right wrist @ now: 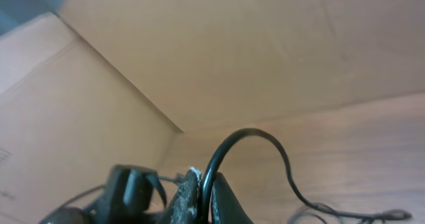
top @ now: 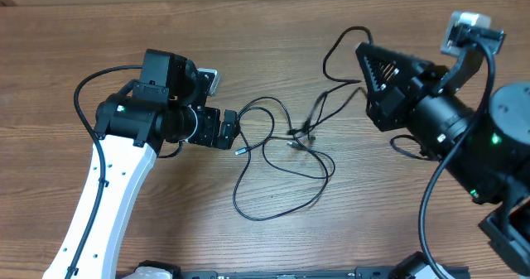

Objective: Untangle cables
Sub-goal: 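Pull the grasped cable rightward out of the pile with the right gripper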

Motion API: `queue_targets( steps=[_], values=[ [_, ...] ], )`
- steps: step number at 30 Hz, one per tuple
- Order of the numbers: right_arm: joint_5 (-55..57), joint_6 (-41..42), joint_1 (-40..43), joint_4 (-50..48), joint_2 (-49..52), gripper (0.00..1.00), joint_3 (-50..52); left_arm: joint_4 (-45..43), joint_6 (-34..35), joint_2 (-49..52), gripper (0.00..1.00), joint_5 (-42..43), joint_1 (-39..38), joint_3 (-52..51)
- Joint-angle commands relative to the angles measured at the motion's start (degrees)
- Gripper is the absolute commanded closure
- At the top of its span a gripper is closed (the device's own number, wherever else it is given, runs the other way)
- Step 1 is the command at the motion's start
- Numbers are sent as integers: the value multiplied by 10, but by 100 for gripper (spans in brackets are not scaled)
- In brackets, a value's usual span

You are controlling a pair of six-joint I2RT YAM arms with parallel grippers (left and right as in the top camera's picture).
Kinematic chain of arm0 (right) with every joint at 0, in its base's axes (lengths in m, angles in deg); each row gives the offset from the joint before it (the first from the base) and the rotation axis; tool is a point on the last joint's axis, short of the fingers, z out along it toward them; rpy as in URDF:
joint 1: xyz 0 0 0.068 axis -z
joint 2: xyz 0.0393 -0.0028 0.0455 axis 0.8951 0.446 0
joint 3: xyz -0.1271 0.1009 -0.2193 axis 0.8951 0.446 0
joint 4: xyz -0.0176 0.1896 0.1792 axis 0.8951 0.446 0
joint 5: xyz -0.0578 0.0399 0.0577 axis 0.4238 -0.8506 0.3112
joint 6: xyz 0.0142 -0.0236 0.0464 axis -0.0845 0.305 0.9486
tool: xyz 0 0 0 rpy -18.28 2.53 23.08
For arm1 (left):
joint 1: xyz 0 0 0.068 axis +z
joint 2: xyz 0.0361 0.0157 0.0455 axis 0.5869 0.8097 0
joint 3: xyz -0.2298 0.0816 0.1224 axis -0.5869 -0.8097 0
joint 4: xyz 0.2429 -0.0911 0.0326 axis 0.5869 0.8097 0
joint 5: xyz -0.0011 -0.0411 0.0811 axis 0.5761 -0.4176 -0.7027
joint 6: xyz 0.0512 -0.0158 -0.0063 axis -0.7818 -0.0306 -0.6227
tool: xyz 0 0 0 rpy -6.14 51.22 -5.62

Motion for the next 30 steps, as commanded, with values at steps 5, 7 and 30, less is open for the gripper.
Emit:
queue_targets(
  steps=[5,7,30],
  values=[
    [24,-56,11,63,71,96,-106,-2,-13,-3,1,5,0,4],
    [25,-66,18,63,82,96,-137,-2,-13,-3,0,5,0,4],
    [286,-191,193,261,137,96,-336,-2,-13,-2,0,5,0,4]
  ],
)
